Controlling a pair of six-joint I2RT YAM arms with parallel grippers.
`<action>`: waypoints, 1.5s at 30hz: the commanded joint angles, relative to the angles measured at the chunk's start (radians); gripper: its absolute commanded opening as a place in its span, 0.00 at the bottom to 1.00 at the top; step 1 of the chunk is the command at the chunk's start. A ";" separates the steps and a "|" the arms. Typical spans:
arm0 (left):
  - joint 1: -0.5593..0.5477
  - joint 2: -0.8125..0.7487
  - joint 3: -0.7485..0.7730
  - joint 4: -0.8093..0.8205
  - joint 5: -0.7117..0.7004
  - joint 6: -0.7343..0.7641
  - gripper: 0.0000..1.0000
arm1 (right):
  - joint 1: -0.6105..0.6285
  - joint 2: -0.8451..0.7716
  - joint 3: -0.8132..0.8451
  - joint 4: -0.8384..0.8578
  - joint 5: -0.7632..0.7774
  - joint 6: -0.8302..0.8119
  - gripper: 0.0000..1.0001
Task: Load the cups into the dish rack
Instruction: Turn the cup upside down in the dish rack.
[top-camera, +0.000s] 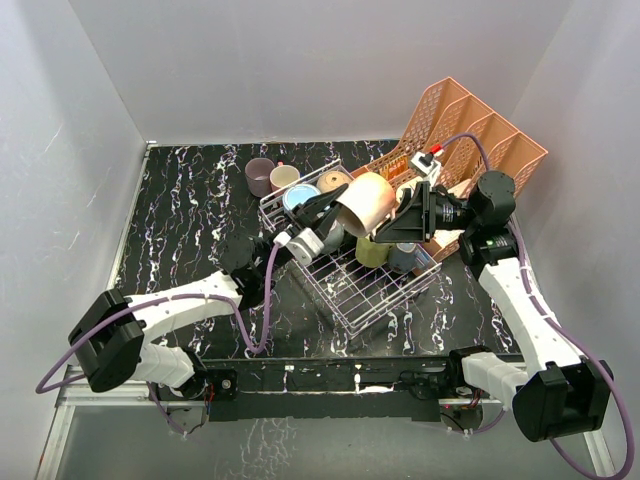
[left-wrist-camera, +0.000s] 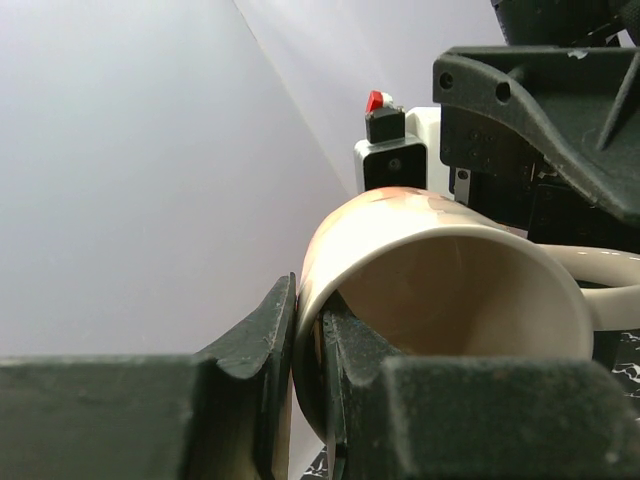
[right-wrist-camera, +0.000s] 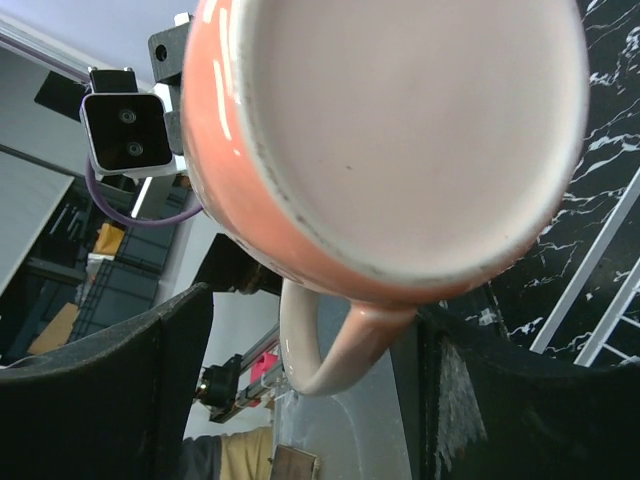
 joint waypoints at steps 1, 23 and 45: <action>-0.005 -0.068 0.009 0.147 -0.003 -0.026 0.00 | 0.004 -0.027 -0.036 0.136 0.004 0.123 0.70; -0.005 -0.055 -0.013 0.138 0.020 -0.048 0.00 | 0.004 -0.021 -0.125 0.423 0.035 0.366 0.55; -0.005 -0.058 -0.033 0.099 0.078 -0.079 0.00 | 0.001 0.004 -0.149 0.440 0.059 0.404 0.50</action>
